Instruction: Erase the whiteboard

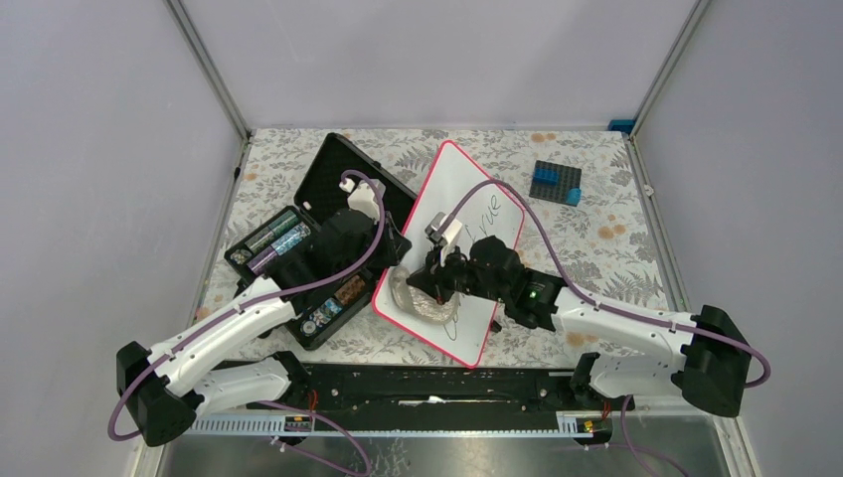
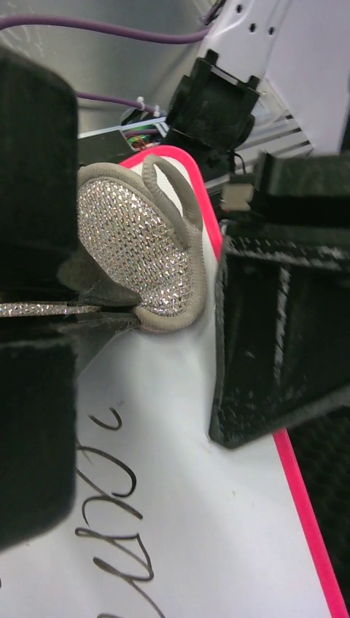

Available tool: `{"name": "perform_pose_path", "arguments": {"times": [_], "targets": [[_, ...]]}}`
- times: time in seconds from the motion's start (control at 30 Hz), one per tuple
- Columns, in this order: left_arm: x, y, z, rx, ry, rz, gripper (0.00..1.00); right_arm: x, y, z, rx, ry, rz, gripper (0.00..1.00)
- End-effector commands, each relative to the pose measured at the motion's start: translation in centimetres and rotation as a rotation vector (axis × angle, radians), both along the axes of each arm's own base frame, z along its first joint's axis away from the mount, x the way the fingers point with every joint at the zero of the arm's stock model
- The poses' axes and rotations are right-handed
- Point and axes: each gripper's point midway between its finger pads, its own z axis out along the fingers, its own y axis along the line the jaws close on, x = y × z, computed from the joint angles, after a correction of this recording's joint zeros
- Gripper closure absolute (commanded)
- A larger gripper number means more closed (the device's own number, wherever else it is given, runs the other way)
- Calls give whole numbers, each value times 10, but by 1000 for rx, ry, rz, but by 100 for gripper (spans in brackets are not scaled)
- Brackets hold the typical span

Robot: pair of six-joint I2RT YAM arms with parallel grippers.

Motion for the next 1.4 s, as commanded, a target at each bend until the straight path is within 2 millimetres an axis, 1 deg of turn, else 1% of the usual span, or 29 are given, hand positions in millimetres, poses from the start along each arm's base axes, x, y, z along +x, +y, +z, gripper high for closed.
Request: {"name": "perform_pose_path", "arguments": {"times": [0.0, 0.03, 0.1, 0.2, 0.33, 0.43, 0.5, 0.53, 0.6, 0.7, 0.8, 0.87, 1.0, 1.03, 1.1, 1.17, 1.23, 1.33, 1.37], "targets": [[-19, -20, 12, -70, -4, -100, 100, 50, -9, 8, 40, -21, -170, 100], [-19, -19, 13, -71, -7, -99, 100, 55, -14, 0, 26, -2, -186, 100], [-18, -19, 14, -69, -12, -97, 100, 56, -23, -21, -28, 17, -204, 100], [-17, -18, 17, -68, -20, -95, 100, 44, -46, -56, -111, 54, -224, 100], [-15, -16, 19, -64, -33, -84, 100, 27, -82, -90, -193, 127, -286, 100], [-14, -15, 21, -58, -45, -81, 100, 11, -101, -105, -217, 181, -303, 100], [-13, -15, 22, -54, -48, -80, 100, 0, -106, -108, -227, 208, -277, 100], [-13, -15, 22, -55, -50, -78, 100, -6, -104, -106, -223, 214, -247, 100], [-12, -15, 22, -56, -48, -76, 100, -15, -98, -95, -193, 205, -181, 100], [-11, -16, 21, -57, -41, -70, 100, -21, -84, -71, -121, 156, -114, 100], [-11, -18, 19, -60, -32, -69, 100, -16, -66, -43, -44, 106, -79, 100], [-12, -19, 18, -63, -25, -65, 100, -9, -51, -23, 4, 74, -56, 100], [-13, -21, 19, -71, -18, -58, 100, 2, -21, 3, 70, 43, -8, 100], [-13, -23, 19, -72, -17, -60, 100, 4, -15, 13, 90, 31, 5, 100], [-14, -25, 20, -73, -14, -65, 100, 5, -1, 27, 121, 22, 42, 100], [-15, -28, 21, -73, -14, -69, 100, 2, 8, 43, 159, 8, 84, 100], [-15, -29, 21, -71, -16, -70, 100, 0, 13, 57, 186, -10, 112, 100], [-16, -32, 22, -68, -19, -71, 100, -2, 17, 69, 204, -29, 137, 100], [-16, -32, 22, -68, -20, -70, 100, -3, 18, 71, 205, -31, 146, 100]]}}
